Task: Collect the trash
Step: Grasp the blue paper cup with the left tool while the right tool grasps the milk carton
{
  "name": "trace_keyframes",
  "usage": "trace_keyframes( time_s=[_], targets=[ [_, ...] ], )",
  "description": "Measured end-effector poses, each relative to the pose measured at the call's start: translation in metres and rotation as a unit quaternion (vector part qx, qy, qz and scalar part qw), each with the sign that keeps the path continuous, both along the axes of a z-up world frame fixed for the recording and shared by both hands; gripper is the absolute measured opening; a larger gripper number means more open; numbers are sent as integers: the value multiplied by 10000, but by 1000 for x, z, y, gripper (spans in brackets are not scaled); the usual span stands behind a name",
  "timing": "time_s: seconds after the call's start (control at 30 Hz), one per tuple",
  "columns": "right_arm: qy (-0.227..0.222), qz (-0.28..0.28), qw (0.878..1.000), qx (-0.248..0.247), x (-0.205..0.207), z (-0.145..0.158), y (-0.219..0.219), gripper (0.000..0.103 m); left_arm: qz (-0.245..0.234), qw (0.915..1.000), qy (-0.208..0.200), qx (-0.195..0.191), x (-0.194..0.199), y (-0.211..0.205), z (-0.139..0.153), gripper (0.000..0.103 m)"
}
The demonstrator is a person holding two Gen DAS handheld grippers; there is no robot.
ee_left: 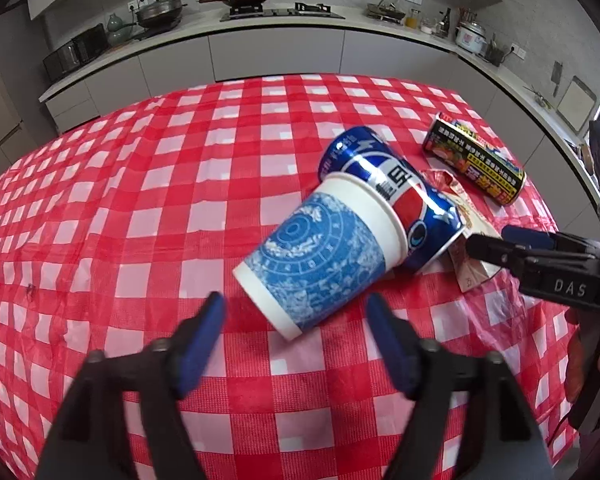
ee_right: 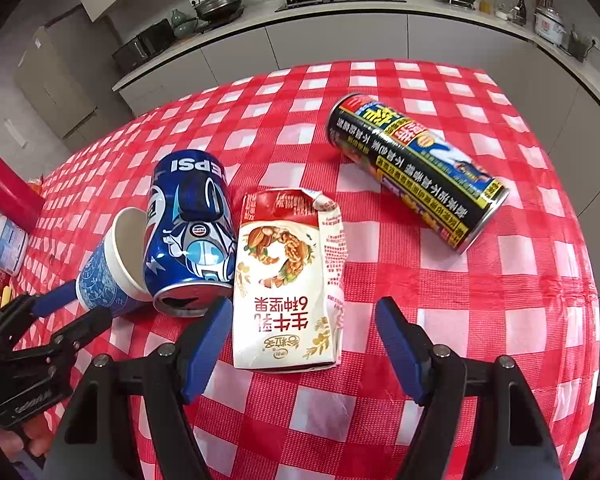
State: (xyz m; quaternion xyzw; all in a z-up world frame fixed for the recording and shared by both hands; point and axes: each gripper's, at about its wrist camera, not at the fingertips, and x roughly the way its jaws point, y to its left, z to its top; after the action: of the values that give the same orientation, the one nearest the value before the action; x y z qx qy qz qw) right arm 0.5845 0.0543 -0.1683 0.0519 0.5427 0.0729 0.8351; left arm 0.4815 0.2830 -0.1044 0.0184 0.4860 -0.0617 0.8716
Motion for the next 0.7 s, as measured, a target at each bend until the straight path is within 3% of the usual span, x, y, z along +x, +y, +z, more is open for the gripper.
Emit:
trace_keyframes(
  time_s=[0.13,0.4,0.7],
  targets=[
    [49,74,10000,35,-2,-3,1,76,-95,9997,-136,199,7,-7,-1,84],
    [126,136,9998,-69,-3,-10,10,76,-202,9995,-207,137,14,-16,-8,83],
    [169,93,9998,-53,1,-15,9,76,-172,9997,-185,20,10,-14,-4,67]
  ],
)
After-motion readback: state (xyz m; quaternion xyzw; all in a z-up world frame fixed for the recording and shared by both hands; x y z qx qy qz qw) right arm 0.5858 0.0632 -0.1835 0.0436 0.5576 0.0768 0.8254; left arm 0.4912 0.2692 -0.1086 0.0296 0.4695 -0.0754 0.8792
